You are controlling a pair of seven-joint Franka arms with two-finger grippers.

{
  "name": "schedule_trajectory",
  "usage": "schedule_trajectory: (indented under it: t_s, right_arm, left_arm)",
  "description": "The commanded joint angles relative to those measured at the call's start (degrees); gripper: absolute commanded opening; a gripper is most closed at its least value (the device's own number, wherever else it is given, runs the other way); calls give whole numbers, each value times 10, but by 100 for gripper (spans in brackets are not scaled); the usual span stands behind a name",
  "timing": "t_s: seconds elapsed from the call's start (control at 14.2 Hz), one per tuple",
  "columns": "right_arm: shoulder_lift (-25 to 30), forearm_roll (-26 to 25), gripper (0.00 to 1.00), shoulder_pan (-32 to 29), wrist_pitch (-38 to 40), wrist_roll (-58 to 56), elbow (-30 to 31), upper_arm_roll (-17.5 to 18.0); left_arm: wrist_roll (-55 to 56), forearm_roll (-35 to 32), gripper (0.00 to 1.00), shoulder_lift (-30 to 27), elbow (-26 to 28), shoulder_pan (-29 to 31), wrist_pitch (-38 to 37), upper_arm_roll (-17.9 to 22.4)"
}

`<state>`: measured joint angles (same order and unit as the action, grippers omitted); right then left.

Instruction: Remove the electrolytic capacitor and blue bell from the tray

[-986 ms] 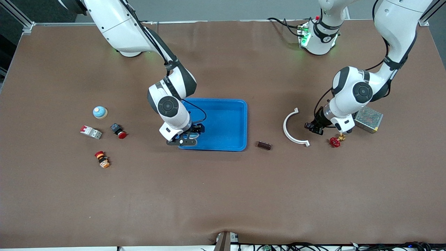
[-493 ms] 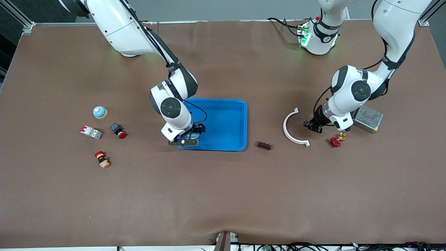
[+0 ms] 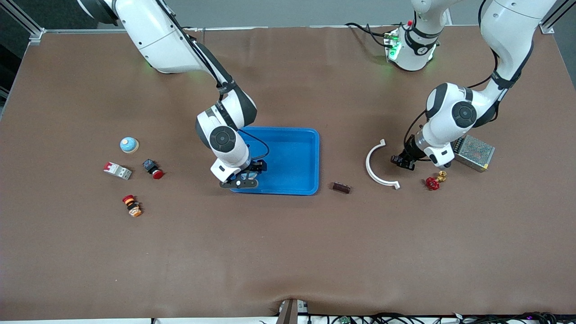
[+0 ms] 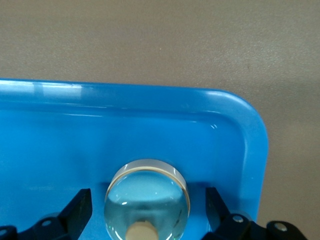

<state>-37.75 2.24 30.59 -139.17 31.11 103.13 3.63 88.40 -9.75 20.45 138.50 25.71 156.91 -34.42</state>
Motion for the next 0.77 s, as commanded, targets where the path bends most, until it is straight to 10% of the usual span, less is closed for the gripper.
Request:
schedule_trajectory:
  t_s: [0.0,0.28,0.56,0.7]
  right_arm:
    - [-7,-8,86,4,0,11,-13,-1]
    - [-7,-7,45,4,2,11,-13,-1]
    - [1,-4,41,5,29,10,-26,1]
    - [24,-2,41,4,128,11,-64,2]
  left_arm:
    - [-2,-11,0,-3,11,12,14,-6]
    - [-3,-23,0,13,11,13,35,-5]
    - [-4,-23,0,13,11,14,35,-4]
    - [-9,-29,100,12,11,14,35,-4]
